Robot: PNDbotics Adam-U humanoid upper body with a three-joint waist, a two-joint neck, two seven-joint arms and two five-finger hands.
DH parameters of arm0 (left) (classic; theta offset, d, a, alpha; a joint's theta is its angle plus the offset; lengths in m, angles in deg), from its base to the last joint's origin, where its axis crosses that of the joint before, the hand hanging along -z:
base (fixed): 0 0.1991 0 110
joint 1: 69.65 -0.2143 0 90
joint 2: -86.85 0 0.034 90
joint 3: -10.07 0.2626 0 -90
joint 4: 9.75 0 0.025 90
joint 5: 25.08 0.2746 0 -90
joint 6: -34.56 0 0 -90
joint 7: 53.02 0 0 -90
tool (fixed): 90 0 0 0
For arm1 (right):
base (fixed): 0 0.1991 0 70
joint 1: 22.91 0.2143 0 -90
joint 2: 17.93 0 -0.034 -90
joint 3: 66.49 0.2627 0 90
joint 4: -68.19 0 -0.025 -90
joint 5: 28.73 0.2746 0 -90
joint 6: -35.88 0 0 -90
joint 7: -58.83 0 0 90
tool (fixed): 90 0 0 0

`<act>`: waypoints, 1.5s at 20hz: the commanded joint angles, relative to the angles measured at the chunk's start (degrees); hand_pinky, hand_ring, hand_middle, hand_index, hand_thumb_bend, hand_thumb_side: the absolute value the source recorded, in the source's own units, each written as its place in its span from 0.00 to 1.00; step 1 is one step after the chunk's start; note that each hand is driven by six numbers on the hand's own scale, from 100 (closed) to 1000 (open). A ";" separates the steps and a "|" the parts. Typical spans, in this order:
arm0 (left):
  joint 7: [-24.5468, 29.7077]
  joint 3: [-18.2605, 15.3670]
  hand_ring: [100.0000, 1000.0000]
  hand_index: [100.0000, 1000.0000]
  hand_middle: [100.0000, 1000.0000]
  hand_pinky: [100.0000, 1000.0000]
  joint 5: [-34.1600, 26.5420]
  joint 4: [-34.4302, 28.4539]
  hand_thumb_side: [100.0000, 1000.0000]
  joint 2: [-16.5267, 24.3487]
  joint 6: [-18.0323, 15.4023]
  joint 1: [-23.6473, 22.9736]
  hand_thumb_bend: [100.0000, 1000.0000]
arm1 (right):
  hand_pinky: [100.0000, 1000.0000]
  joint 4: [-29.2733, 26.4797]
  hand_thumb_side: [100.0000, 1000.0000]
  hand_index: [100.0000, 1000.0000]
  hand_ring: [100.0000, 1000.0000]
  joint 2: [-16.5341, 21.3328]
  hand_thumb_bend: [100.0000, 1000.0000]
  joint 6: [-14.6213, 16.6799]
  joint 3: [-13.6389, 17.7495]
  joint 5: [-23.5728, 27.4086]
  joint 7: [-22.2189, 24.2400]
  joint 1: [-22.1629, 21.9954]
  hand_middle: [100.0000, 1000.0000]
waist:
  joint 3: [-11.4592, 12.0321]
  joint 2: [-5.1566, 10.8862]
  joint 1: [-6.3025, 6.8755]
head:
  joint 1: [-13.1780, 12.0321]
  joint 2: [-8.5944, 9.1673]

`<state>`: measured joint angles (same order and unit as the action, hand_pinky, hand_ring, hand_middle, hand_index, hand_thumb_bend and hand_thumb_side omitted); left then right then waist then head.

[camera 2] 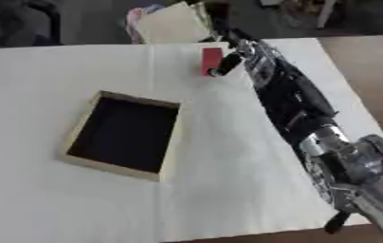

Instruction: Pick up objects on the table and place them in the box.

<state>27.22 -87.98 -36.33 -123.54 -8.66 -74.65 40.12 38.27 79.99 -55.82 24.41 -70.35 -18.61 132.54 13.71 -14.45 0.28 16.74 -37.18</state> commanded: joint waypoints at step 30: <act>0.09 -0.36 0.63 0.79 0.64 0.78 -0.01 -0.81 0.37 0.83 0.04 0.13 0.13 | 0.55 -16.23 0.00 0.70 0.61 -0.79 0.00 7.73 -7.76 0.97 7.18 -1.09 0.30 | -1.50 2.30 0.28 | -0.39 -0.35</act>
<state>27.36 -87.98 -36.41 -123.54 -8.69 -74.56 39.94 25.18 78.74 -49.04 17.63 -69.71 -12.63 130.42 12.20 -13.38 0.42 16.52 -37.30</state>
